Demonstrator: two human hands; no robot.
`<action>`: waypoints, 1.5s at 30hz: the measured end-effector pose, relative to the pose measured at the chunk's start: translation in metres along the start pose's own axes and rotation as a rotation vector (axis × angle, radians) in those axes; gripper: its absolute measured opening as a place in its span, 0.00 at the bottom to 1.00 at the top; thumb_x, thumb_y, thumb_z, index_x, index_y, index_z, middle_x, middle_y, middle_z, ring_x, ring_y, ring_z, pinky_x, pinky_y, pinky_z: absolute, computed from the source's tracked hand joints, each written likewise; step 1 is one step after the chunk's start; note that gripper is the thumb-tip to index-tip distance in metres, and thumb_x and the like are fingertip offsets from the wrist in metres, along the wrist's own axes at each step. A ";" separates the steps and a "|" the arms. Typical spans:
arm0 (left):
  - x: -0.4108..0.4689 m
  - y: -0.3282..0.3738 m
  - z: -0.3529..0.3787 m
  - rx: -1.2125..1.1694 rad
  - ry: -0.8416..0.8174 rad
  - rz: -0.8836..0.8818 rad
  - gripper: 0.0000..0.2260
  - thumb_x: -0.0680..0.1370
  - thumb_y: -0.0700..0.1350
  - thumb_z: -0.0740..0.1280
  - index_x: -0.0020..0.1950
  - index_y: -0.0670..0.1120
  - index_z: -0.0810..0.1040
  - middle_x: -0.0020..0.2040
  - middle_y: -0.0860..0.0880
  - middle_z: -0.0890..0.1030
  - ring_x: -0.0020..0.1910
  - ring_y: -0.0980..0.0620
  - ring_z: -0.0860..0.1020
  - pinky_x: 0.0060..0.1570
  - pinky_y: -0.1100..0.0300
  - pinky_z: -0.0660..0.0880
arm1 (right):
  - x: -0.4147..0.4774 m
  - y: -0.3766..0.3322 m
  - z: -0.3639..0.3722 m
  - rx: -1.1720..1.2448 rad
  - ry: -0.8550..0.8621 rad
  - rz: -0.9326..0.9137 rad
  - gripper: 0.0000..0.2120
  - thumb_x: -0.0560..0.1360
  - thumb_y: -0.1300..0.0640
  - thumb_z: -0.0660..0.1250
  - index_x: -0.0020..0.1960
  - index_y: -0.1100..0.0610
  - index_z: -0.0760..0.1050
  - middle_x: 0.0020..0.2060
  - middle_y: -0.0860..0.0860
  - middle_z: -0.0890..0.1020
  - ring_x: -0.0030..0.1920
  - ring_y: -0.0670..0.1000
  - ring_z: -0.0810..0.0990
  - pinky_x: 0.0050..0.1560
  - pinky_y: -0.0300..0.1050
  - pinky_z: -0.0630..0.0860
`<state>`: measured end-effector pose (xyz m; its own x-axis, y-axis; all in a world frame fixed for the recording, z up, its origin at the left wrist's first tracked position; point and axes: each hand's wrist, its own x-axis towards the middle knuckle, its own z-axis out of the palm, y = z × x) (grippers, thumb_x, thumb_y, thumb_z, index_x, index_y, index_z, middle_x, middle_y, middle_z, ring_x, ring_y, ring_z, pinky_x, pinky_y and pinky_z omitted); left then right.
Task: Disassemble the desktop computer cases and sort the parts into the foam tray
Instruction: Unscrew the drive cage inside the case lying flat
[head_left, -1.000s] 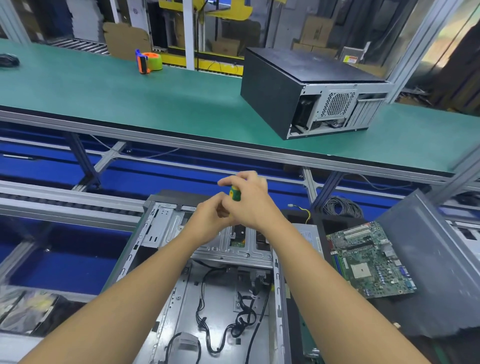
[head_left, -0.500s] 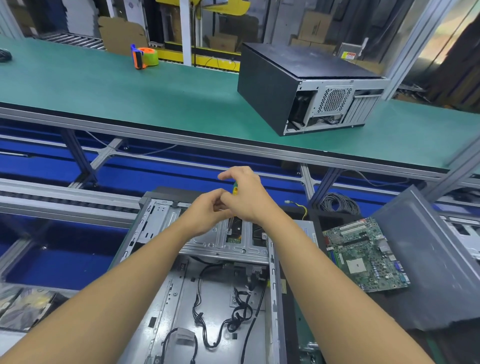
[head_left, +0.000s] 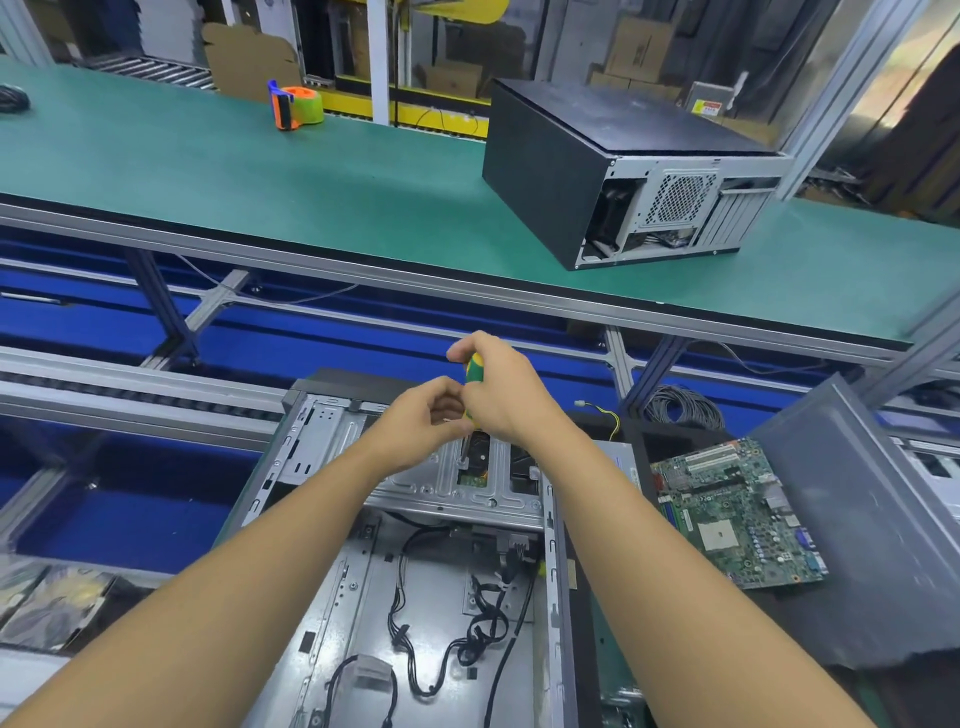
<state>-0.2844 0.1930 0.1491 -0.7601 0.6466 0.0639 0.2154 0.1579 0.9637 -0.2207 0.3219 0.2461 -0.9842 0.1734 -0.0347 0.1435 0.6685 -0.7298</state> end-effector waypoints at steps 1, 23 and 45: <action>0.000 0.001 0.001 -0.002 0.010 -0.003 0.10 0.75 0.36 0.73 0.49 0.49 0.76 0.44 0.54 0.83 0.45 0.56 0.81 0.44 0.67 0.75 | 0.000 0.001 0.002 0.009 -0.009 -0.011 0.17 0.76 0.64 0.62 0.61 0.48 0.73 0.62 0.46 0.71 0.58 0.50 0.71 0.48 0.43 0.70; 0.009 0.002 0.015 0.278 0.045 -0.057 0.17 0.63 0.59 0.74 0.44 0.54 0.73 0.36 0.60 0.79 0.34 0.63 0.75 0.33 0.71 0.69 | -0.002 0.003 0.013 -0.280 0.260 0.062 0.19 0.77 0.41 0.68 0.57 0.53 0.67 0.53 0.50 0.68 0.50 0.55 0.72 0.43 0.49 0.68; -0.005 -0.027 0.025 0.854 0.045 -0.093 0.07 0.76 0.54 0.72 0.44 0.51 0.84 0.44 0.54 0.77 0.44 0.51 0.78 0.38 0.57 0.71 | -0.020 0.010 0.004 -0.105 0.141 -0.130 0.11 0.80 0.64 0.61 0.59 0.51 0.71 0.57 0.47 0.71 0.47 0.48 0.72 0.47 0.44 0.70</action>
<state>-0.2712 0.2042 0.1163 -0.8171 0.5761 0.0223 0.5251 0.7278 0.4410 -0.2003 0.3222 0.2368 -0.9721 0.1751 0.1562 0.0335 0.7623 -0.6463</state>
